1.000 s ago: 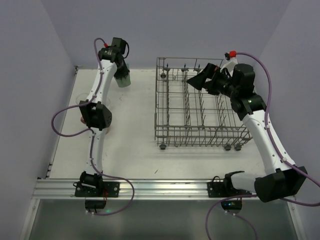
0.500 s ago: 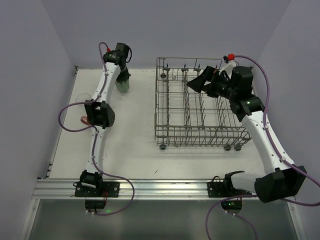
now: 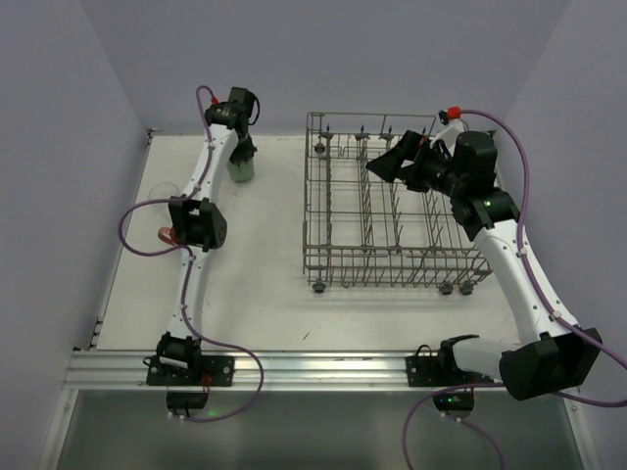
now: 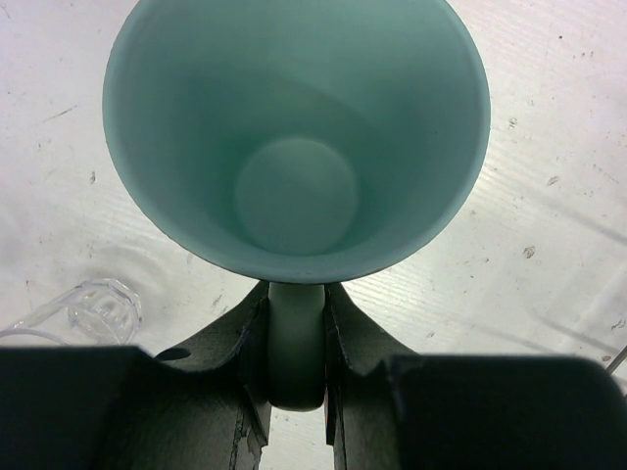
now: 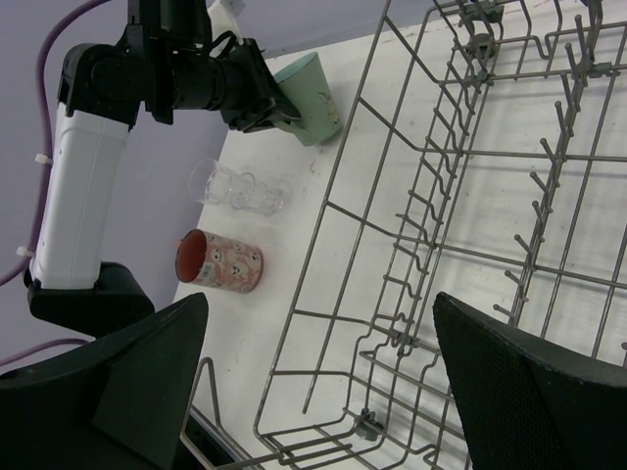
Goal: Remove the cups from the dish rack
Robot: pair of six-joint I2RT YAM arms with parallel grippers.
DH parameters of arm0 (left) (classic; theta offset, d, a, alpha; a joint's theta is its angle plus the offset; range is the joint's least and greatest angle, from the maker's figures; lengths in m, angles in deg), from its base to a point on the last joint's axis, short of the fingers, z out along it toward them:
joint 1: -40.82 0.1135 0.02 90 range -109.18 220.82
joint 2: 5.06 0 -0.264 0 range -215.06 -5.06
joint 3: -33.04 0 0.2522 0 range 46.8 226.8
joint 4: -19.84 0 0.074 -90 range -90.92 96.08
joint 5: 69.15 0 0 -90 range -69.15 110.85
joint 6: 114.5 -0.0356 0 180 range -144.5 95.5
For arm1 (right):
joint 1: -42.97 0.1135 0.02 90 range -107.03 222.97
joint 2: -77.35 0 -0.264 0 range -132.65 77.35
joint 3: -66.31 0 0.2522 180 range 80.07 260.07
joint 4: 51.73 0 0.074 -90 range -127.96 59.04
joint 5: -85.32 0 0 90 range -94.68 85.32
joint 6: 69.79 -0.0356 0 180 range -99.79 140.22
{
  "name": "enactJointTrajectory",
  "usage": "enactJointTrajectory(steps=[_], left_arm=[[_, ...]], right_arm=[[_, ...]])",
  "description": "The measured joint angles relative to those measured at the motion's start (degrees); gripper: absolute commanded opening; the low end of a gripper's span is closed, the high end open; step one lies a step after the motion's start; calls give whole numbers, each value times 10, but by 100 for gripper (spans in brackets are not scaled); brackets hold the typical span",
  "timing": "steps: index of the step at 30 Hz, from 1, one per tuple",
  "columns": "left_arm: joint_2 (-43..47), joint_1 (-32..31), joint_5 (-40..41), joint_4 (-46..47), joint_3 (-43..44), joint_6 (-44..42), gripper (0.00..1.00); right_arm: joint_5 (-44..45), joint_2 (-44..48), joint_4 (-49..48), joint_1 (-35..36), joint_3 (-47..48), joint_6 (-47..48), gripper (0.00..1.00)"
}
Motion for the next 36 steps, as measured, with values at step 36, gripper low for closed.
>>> enactJointTrajectory(steps=[36], left_arm=[[304, 5, -83, 331, -621, 14, 30]], right_arm=[[59, -83, 50, -23, 110, 9, 99]])
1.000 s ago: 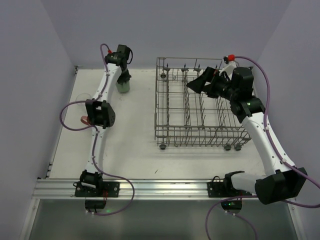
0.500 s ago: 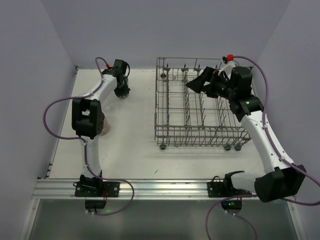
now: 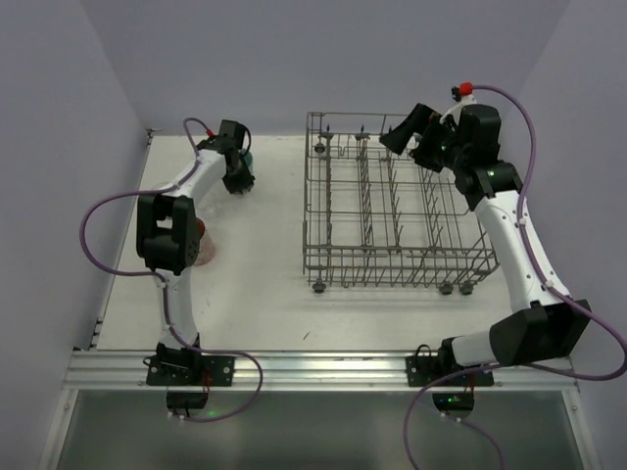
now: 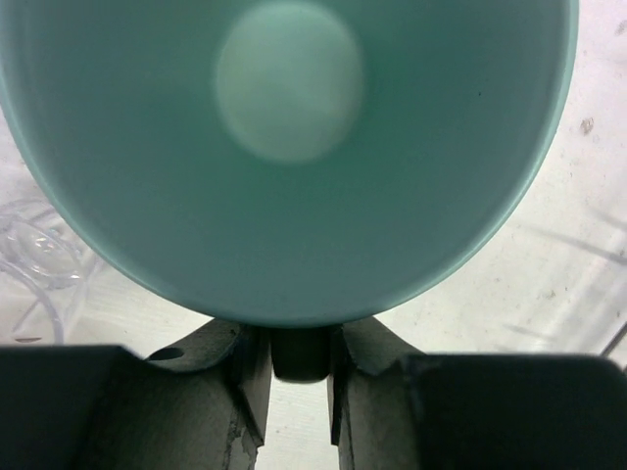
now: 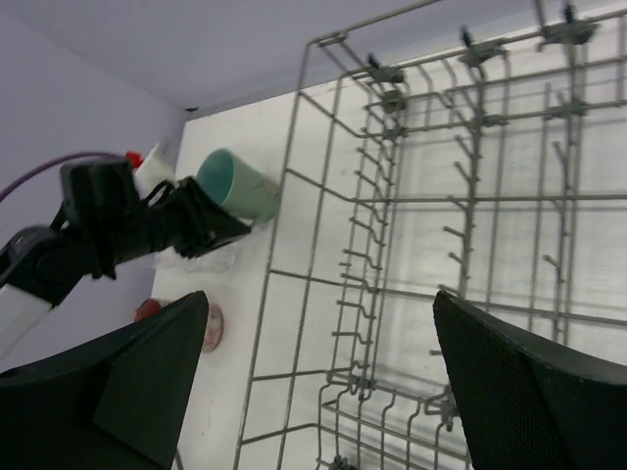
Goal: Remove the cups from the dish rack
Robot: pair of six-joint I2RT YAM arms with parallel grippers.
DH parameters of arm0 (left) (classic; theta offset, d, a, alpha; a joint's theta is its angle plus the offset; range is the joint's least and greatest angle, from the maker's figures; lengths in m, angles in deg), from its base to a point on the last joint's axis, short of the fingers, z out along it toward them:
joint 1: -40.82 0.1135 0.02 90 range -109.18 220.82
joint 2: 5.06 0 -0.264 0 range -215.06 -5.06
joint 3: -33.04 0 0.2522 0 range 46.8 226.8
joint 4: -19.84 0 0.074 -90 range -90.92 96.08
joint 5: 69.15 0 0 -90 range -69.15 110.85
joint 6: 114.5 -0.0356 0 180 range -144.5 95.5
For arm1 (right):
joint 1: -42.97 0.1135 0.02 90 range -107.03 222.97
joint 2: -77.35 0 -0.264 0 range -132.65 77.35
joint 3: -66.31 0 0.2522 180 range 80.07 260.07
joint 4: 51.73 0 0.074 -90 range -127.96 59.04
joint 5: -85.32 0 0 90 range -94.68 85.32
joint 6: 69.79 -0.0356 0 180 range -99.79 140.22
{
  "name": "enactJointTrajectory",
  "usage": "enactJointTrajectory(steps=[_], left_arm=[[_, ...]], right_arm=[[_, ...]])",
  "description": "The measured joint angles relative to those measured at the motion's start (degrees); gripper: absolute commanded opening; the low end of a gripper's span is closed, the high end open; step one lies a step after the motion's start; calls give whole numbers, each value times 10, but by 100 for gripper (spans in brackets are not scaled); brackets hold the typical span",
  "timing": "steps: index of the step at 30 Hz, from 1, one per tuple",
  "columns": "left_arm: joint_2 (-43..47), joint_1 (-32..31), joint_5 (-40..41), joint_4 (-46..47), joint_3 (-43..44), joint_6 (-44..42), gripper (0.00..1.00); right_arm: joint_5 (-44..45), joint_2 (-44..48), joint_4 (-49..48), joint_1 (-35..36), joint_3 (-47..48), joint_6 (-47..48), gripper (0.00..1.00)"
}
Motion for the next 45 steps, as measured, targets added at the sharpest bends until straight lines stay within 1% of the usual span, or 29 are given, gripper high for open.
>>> enactJointTrajectory(steps=[1, 3, 4, 7, 9, 10, 14, 18, 24, 29, 35, 40, 45], left_arm=[[1, 1, -9, 0, -4, 0, 36], [3, 1, -21, -3, -11, 0, 40], [3, 1, -26, -3, -14, 0, 44], [3, 1, -38, -2, -18, 0, 48], [4, 1, -46, 2, -21, 1, 50], [7, 1, -50, 7, -26, 1, 53], [21, 1, -65, 15, -45, 1, 54], [34, 1, -71, 17, -47, 1, 55], [81, 1, -72, 18, -51, 1, 55], [135, 1, -72, 25, -52, 1, 55], [166, -5, -70, 32, -52, 1, 54], [166, -22, -79, 33, -54, 1, 52], [171, -54, -98, 47, -57, 2, 52]], right_arm=[[14, -11, 11, -10, 14, -1, 99], [47, -39, 33, -33, 47, -4, 99], [70, -57, 51, -44, 67, -7, 99], [133, -119, 98, -64, 132, -10, 99], [177, -175, 141, -70, 192, -10, 99], [191, -195, 157, -70, 217, -10, 99], [264, -302, 236, -69, 353, -9, 99], [326, -361, 284, -70, 424, -10, 99], [403, -408, 350, -73, 450, -26, 99], [449, -435, 379, -76, 450, -41, 98], [458, -480, 391, -82, 482, -53, 84], [458, -499, 385, -85, 483, -52, 83], [457, -509, 367, -86, 483, -46, 82]])
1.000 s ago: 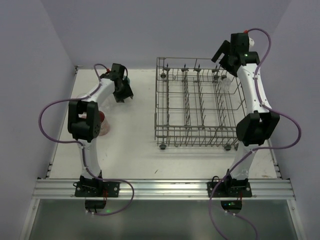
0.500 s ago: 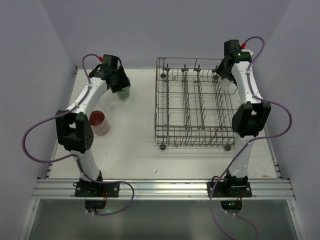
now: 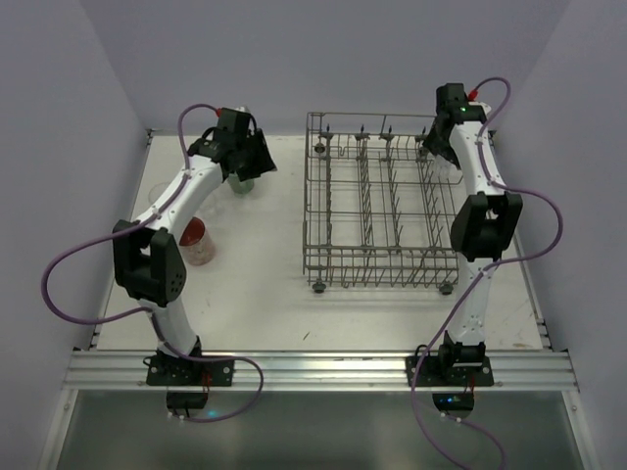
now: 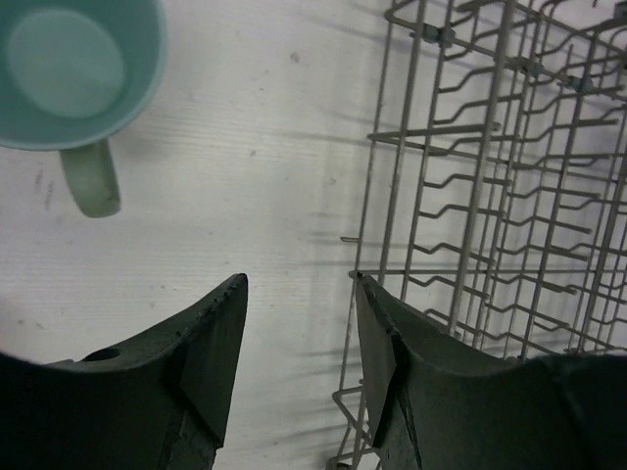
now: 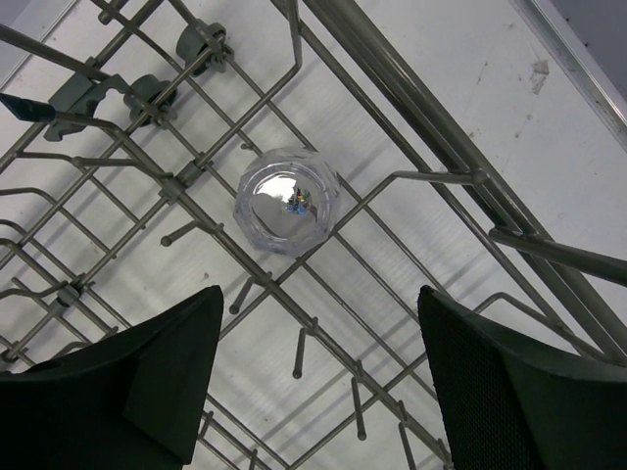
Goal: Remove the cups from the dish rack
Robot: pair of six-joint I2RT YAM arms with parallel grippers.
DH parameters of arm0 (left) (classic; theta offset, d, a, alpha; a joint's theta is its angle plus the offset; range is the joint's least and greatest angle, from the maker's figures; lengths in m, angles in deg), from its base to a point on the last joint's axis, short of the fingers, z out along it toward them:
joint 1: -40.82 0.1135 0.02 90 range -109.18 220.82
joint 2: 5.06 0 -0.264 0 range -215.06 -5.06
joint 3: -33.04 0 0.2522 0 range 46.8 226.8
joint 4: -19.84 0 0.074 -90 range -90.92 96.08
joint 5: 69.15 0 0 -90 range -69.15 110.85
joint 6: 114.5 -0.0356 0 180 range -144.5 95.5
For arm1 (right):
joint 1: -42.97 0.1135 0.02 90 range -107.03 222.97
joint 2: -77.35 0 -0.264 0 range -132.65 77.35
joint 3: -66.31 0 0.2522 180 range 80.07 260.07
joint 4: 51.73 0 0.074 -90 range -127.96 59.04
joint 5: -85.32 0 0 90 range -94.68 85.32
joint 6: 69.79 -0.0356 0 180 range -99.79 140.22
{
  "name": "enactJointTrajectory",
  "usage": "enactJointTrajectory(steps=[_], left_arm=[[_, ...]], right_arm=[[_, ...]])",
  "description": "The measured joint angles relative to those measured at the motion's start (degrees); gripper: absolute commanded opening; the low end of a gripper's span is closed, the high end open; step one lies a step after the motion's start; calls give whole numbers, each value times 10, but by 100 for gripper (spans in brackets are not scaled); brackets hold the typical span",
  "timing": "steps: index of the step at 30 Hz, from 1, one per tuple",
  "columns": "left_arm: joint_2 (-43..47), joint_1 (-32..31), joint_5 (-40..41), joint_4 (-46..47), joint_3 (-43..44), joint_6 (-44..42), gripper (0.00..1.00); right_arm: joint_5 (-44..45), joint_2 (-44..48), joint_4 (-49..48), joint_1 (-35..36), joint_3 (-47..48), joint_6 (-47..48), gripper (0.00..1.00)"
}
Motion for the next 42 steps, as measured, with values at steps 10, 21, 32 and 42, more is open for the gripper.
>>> enactJointTrajectory(steps=[10, 21, 32, 42], left_arm=[[1, -53, -31, 11, 0, 4, 51], [1, -65, -36, 16, 0, 4, 50], [1, -68, -37, 20, -8, 4, 50], [1, -68, -37, 20, -16, 4, 50]], right_arm=[[-2, -36, -57, -1, 10, 31, 82], [1, -60, -80, -4, 10, 44, 82], [0, -60, -98, -16, 9, 52, 72], [-13, -77, -109, -30, 9, 62, 70]])
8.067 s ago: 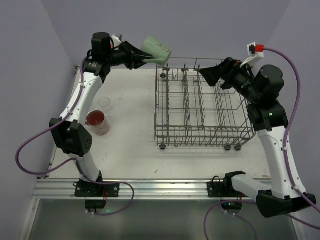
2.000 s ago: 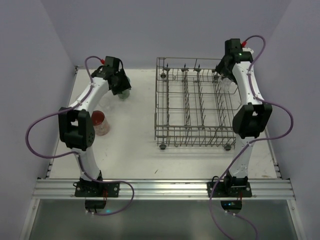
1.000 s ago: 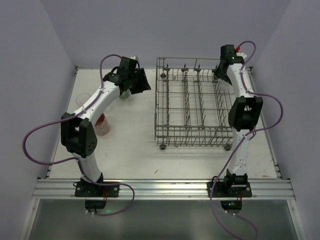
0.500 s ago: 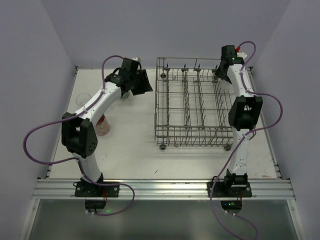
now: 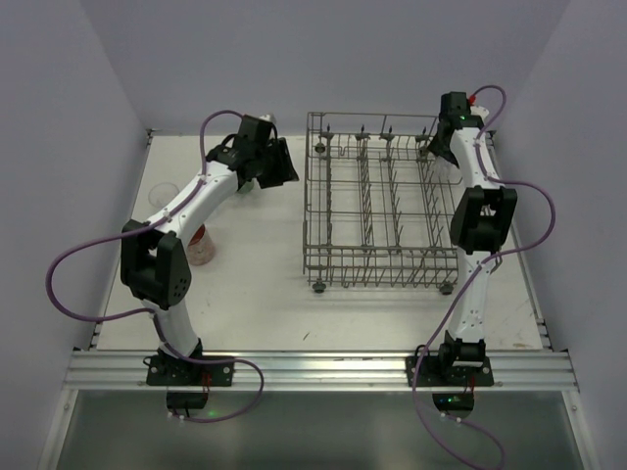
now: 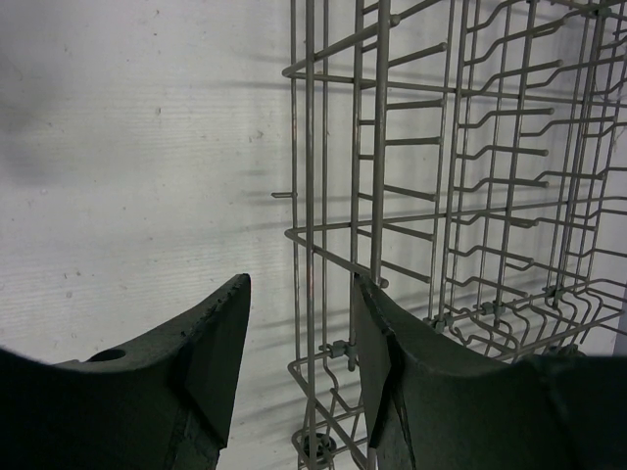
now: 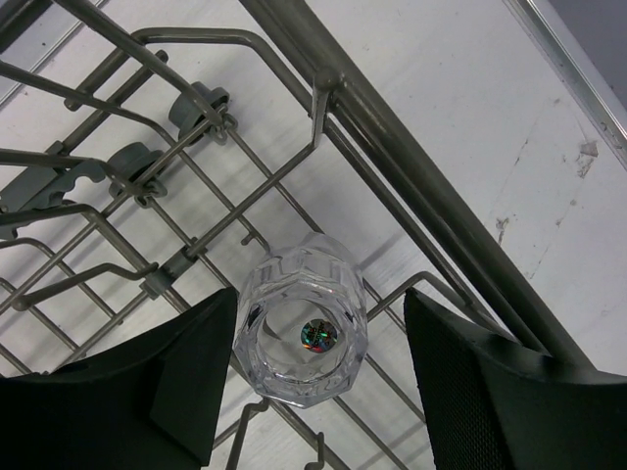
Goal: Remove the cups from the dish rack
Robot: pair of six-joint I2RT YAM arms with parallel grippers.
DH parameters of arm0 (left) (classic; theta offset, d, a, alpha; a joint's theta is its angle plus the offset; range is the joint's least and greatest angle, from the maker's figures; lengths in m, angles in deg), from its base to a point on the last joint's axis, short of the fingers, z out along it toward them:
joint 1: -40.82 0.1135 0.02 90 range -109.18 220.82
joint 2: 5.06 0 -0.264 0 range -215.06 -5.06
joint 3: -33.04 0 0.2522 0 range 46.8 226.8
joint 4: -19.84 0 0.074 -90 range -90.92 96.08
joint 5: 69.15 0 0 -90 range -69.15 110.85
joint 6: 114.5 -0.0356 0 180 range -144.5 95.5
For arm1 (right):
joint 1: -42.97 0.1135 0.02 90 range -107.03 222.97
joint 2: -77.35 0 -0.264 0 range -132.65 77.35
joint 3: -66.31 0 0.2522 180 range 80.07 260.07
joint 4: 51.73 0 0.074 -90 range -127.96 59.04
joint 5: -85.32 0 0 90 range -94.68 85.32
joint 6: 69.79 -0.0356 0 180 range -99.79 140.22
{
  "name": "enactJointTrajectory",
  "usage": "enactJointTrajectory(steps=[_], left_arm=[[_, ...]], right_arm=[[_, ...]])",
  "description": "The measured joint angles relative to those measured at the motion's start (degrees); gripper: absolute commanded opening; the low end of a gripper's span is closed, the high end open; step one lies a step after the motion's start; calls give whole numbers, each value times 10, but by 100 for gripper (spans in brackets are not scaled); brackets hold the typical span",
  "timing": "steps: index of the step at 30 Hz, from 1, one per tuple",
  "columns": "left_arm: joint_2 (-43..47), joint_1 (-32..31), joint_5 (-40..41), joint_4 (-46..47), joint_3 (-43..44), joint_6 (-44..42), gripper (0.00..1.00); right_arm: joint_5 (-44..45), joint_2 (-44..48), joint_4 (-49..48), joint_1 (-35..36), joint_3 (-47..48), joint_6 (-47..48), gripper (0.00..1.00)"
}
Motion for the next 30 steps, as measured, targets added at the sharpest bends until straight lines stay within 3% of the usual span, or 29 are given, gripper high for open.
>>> enactJointTrajectory(steps=[4, 8, 15, 18, 19, 23, 30], left_arm=[[0, 0, 0, 0, 0, 0, 50], [0, 0, 0, 0, 0, 0, 50], [0, 0, 0, 0, 0, 0, 50], [0, 0, 0, 0, 0, 0, 50], [0, 0, 0, 0, 0, 0, 50], [0, 0, 0, -1, 0, 0, 50], [-2, 3, -1, -17, 10, -3, 49]], right_arm=[[-4, 0, -1, 0, 0, 7, 70], [-10, 0, -3, 0, 0, 12, 58], [-23, -1, -4, 0, 0, 15, 54], [-25, -1, -4, 0, 0, 15, 42], [-26, -1, -4, 0, 0, 16, 29], [-29, -1, -4, 0, 1, 16, 0], [-37, 1, 0, 0, 3, 16, 0]])
